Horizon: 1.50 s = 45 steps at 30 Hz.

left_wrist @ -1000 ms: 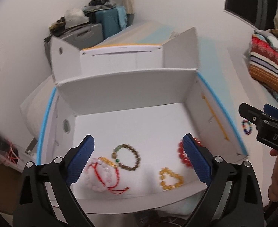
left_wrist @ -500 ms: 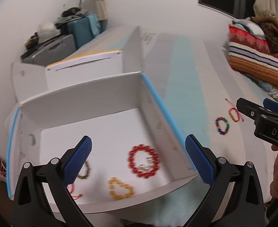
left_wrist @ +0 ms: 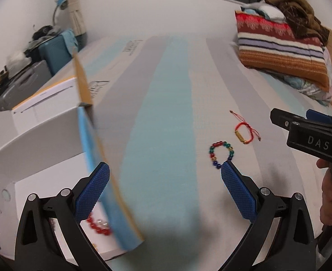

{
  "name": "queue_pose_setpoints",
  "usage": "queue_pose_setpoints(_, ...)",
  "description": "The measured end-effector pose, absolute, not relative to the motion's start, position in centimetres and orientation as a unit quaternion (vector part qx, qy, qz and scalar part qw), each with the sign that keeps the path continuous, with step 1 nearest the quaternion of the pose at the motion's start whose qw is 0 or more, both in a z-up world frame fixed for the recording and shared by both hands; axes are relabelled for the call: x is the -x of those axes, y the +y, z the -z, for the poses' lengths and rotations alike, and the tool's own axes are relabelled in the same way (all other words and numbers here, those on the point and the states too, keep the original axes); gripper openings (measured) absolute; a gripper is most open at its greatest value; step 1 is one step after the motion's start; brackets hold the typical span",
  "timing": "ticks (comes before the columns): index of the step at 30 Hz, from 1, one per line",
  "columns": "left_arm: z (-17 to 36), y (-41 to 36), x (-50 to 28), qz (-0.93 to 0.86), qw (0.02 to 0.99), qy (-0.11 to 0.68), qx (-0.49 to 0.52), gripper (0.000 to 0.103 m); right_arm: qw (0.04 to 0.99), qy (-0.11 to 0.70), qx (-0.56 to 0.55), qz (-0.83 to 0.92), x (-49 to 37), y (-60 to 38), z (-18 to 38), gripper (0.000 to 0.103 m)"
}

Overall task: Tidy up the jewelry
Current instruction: 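Move both open tools back over the remaining bracelets on the bed, then grasp the multicolour glass-bead bracelet with left tool while right tool grasps red cord bracelet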

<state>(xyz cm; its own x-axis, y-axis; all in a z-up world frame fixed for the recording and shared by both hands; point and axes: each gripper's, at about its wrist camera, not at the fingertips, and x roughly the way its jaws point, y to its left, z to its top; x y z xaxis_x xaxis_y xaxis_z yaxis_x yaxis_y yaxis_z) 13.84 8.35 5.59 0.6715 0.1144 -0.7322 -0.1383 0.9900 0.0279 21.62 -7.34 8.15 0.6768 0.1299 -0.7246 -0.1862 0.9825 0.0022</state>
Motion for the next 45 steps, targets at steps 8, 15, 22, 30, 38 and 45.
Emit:
queue_pose_setpoints(8,-2.4,4.9,-18.6,-0.039,0.909,0.416,0.006,0.097,0.903,0.421,0.027,-0.08,-26.1,-9.4,-4.4,0.095)
queue_pose_setpoints(15,2.0,3.9,-21.9,-0.029,0.9,0.435,0.001,0.097,0.884,0.457,0.033,-0.093,-29.1,-9.3,0.5,0.095)
queue_pose_setpoints(22,5.2,4.8,-23.9,-0.037,0.895,0.443,0.025,0.096,0.871,0.48,0.044,-0.097,-31.4,-8.8,3.7,0.087)
queue_pose_setpoints(30,7.2,5.1,-24.7,-0.036,0.881,0.472,0.02,0.083,0.859,0.498,0.046,-0.106,-32.4,-8.1,5.6,0.065)
queue_pose_setpoints(38,7.7,5.0,-24.3,-0.034,0.878,0.476,0.017,0.07,0.858,0.502,0.04,-0.103,-32.5,-8.5,5.9,0.046)
queue_pose_setpoints(45,7.4,4.4,-24.1,-0.034,0.879,0.476,0.009,0.05,0.857,0.503,0.04,-0.103,-32.5,-8.7,5.8,0.032)
